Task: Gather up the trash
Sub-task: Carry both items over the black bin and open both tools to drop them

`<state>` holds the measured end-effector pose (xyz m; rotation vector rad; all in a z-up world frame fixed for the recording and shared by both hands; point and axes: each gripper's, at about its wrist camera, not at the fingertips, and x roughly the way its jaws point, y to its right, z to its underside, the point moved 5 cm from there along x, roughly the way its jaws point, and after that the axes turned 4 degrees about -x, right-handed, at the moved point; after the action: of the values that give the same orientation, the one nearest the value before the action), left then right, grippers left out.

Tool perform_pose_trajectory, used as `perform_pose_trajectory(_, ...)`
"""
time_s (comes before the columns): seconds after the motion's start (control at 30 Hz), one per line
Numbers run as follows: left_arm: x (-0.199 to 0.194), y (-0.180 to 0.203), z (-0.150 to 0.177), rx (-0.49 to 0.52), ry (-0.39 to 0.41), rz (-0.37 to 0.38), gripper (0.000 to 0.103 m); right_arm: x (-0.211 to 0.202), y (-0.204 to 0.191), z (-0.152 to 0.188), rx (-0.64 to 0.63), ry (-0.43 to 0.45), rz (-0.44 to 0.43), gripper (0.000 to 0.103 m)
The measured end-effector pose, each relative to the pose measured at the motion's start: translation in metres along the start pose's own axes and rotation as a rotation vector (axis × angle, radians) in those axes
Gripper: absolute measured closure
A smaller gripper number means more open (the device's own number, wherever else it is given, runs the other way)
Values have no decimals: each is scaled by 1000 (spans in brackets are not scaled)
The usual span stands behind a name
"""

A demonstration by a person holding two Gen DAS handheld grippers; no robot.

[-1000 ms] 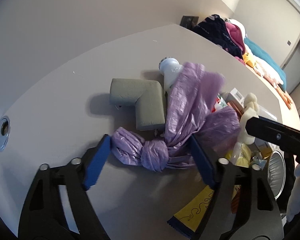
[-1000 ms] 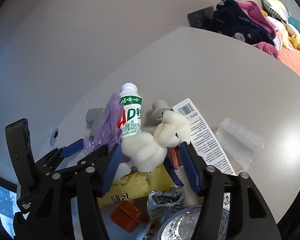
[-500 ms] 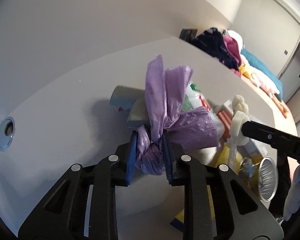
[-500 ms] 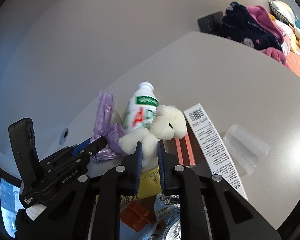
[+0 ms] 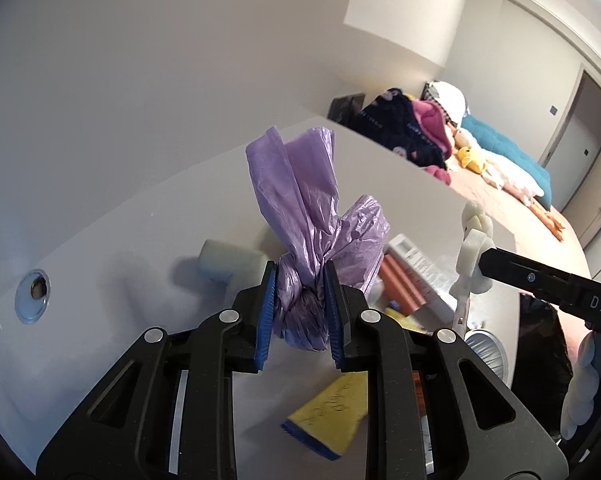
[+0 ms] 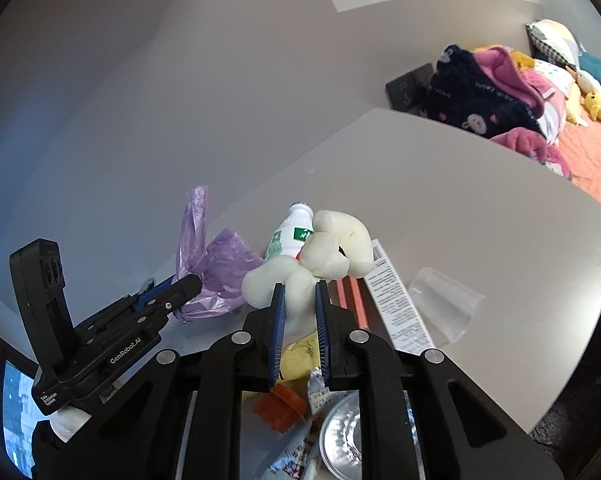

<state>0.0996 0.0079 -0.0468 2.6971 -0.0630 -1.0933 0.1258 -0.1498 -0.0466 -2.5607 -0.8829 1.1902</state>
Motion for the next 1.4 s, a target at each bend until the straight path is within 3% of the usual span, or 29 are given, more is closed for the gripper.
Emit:
perform_pose_trajectory(0.47, -8, 94, -16, 114, 41, 129, 81, -90, 49, 5, 70, 125, 71, 87)
perform_pose_trajectory(1.4, -4, 283, 23, 373, -20, 454, 81, -237, 162, 64, 254, 305, 306, 85)
